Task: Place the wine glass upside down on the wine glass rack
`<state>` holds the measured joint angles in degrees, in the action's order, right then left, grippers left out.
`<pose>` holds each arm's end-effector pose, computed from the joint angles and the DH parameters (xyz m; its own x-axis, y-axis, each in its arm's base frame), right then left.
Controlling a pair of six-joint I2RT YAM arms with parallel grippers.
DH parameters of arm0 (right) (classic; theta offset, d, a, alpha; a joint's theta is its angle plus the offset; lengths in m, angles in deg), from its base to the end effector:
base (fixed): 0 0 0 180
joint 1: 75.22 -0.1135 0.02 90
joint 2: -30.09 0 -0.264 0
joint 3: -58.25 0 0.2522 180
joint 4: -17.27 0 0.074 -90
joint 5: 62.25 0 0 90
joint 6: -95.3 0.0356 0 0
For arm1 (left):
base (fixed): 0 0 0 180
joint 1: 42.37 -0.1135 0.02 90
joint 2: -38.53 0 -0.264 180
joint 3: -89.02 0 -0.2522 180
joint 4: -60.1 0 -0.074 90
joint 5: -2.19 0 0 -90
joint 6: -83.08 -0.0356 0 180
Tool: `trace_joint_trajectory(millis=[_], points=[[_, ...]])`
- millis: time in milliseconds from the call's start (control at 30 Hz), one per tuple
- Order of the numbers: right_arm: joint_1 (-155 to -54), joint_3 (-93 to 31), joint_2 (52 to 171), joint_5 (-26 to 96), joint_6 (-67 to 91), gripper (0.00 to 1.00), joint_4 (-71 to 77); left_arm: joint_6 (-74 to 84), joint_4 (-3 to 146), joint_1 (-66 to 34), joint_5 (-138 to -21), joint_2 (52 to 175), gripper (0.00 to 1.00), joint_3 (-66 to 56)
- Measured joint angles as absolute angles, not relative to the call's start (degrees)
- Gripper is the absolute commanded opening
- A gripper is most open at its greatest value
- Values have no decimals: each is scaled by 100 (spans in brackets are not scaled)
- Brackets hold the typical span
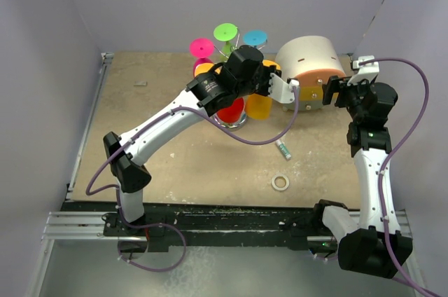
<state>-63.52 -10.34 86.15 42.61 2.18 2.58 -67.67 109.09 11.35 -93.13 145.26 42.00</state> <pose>0.2243 -0.0371 0.3831 -0.0339 -0.0467 -0.9983 -0.0569 0.9974 -0.0447 0.2530 -0.3391 0.4356 0.5444 0.7265 -0.4194 0.5670 0.0497 0.8222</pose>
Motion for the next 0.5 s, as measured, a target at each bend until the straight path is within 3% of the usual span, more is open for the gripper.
trace_joint_trajectory(millis=[500], points=[[-6352, -1034, 8617, 4274, 218, 82, 258, -6691, 10907, 1141, -9307, 14526, 26, 4237]])
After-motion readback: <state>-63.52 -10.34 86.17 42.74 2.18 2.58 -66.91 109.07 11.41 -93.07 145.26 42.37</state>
